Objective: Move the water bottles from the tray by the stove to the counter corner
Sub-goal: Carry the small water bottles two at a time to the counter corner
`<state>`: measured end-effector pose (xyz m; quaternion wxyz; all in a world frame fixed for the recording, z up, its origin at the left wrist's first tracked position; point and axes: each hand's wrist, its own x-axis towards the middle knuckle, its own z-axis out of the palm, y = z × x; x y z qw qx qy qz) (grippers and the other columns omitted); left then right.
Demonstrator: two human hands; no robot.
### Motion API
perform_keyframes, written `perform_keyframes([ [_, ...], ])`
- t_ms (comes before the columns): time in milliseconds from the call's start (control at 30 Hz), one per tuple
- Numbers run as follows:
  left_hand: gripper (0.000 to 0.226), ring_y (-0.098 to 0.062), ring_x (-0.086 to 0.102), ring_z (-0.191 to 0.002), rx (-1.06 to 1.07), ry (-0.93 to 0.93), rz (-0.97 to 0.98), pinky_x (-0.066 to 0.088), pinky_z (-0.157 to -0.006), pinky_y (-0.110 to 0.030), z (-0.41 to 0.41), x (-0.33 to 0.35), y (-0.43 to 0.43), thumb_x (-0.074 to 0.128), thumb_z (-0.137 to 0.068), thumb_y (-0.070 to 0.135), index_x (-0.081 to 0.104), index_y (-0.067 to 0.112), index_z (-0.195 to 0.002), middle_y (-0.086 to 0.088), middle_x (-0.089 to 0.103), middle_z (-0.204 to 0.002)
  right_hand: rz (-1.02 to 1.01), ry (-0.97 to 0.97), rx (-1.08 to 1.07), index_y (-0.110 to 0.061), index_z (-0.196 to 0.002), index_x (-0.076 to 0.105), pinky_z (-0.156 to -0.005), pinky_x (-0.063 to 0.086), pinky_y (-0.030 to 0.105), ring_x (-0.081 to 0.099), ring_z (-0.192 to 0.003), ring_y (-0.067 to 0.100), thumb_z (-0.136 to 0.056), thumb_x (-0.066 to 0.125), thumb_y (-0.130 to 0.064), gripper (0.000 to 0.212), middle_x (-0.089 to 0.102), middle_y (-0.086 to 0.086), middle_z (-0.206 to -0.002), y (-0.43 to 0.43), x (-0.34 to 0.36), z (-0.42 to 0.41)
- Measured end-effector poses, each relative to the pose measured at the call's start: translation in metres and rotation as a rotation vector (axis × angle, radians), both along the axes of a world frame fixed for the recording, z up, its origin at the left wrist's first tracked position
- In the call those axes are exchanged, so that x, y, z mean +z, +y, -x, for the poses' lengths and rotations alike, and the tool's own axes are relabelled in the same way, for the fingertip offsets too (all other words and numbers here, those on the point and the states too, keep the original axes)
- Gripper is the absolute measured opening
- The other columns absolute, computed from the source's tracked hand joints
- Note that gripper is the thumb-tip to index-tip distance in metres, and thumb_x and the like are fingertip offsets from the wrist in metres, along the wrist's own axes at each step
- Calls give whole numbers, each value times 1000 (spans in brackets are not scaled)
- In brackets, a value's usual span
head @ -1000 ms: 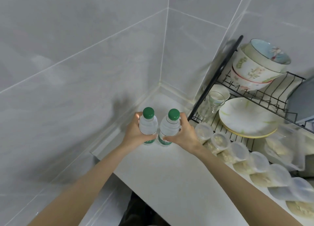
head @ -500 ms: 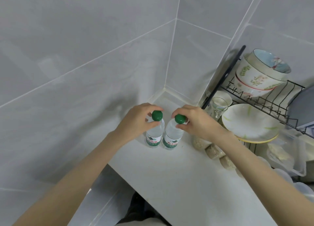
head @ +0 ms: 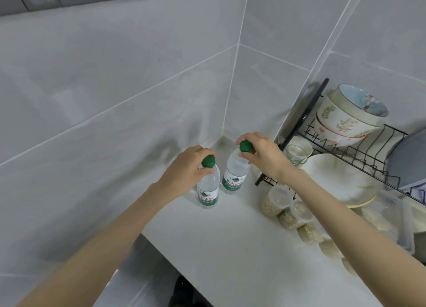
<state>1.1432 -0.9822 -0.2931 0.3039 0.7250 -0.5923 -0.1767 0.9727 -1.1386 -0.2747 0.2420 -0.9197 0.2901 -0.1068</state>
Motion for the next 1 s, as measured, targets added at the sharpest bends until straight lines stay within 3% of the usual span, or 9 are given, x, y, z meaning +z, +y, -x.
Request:
perform_keyframes([
  [133,26,-20,58,-88,25,13,4,47,-82,-31,-7,8,-10,70,-85,22,62,23,-109,2,60,-101,-33,-5,-66,-13,-113,60,-81,54,45,60,-85,30,-87,66,-8,27,52,8,-102,-31,-1,-29],
  [233,28,-17,56,-86,38,22,14,40,-72,-12,-13,13,-21,71,-84,21,63,23,-111,4,59,-100,-34,17,-82,-12,-111,61,-83,53,48,57,-90,31,-85,66,-6,27,49,7,-99,-51,-6,-50],
  [300,29,-16,56,-87,49,31,17,37,-70,-7,-19,14,-28,71,-84,22,64,24,-112,5,60,-102,-26,41,-95,-11,-110,61,-84,52,48,55,-91,30,-85,65,-5,26,47,5,-97,-62,-9,-63],
  [433,29,-16,58,-92,59,57,22,39,-77,-11,-31,14,-43,71,-84,21,64,25,-111,5,61,-105,-31,31,-139,-9,-111,60,-87,50,44,57,-93,33,-85,63,-5,26,48,7,-99,-84,-9,-89],
  [567,28,-19,57,-90,73,85,24,40,-80,-19,-41,14,-57,71,-84,18,64,23,-110,4,61,-102,-50,-13,-205,-10,-113,60,-77,32,22,54,-102,30,-84,61,-3,29,54,15,-113,-98,-14,-106],
  [667,27,-21,57,-88,63,52,33,42,-78,-24,-48,13,-67,70,-83,16,65,19,-110,1,62,-100,-91,-109,-263,-14,-112,63,-80,36,24,55,-100,29,-81,63,-4,33,57,16,-113,-101,-19,-112],
  [800,28,-19,55,-85,66,6,53,35,-69,-13,-52,10,-77,71,-82,16,65,18,-109,0,62,-98,-121,-212,-252,-13,-120,64,-88,47,28,58,-88,26,-78,60,5,45,58,17,-113,-98,-21,-109],
  [933,27,-20,55,-89,57,-33,69,36,-74,-24,-51,9,-93,70,-82,18,64,18,-108,-2,62,-98,-197,-175,-249,-15,-133,56,-73,40,2,59,-90,23,-84,60,2,52,52,14,-128,-99,-13,-92],
  [1000,27,-21,54,-92,51,-57,72,35,-76,-25,-50,9,-103,70,-82,18,64,17,-108,-3,63,-98,-217,-145,-242,-18,-135,52,-75,37,0,59,-96,24,-86,64,-4,53,52,10,-133,-97,-9,-81],
])
